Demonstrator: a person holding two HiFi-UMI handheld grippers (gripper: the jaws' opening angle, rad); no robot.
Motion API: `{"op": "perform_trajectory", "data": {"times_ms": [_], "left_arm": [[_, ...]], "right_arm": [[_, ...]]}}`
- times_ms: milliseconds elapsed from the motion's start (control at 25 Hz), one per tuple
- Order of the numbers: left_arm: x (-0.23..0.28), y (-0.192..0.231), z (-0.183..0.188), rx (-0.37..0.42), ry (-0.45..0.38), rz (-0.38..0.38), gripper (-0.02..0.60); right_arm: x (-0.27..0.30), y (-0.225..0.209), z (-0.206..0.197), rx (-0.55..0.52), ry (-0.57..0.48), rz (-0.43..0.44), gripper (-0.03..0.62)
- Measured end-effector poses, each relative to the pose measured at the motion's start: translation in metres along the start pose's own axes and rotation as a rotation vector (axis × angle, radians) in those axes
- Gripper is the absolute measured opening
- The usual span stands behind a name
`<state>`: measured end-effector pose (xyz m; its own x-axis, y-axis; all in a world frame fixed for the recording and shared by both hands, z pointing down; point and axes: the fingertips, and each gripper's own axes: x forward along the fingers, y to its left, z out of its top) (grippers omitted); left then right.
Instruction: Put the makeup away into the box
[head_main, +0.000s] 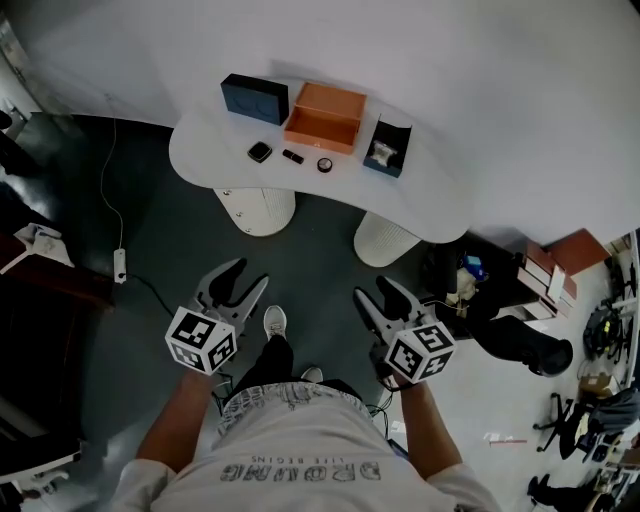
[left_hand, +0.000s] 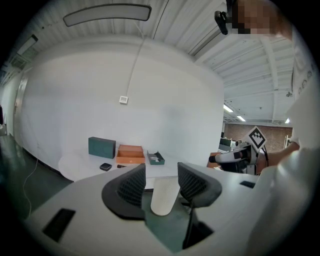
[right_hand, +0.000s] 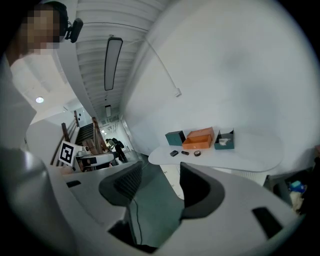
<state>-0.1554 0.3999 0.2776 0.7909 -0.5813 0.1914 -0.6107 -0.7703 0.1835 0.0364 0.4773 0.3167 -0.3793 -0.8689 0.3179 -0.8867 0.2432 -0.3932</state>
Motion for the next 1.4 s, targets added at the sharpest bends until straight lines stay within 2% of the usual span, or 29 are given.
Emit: {"op": "perform_trajectory", "data": {"times_ms": [560, 840, 1400], "left_arm": [[0.061, 0.097, 0.016, -0.024, 0.035, -0.059, 0.218], [0.083, 0.141, 0.032, -0.011, 0.034, -0.086, 0.218], [0.122, 0.193, 0.056, -0.006, 0.032, -0.138, 0.217]], "right_arm": [[0.108, -0.006, 0.031, 0.026, 0.034, -0.044, 0.247], [0.153, -0.001, 0.056, 0.018, 0.032, -0.068, 0.244], [0.207, -0.009, 0.087, 0.024, 0.019, -0.113, 0.239]]}}
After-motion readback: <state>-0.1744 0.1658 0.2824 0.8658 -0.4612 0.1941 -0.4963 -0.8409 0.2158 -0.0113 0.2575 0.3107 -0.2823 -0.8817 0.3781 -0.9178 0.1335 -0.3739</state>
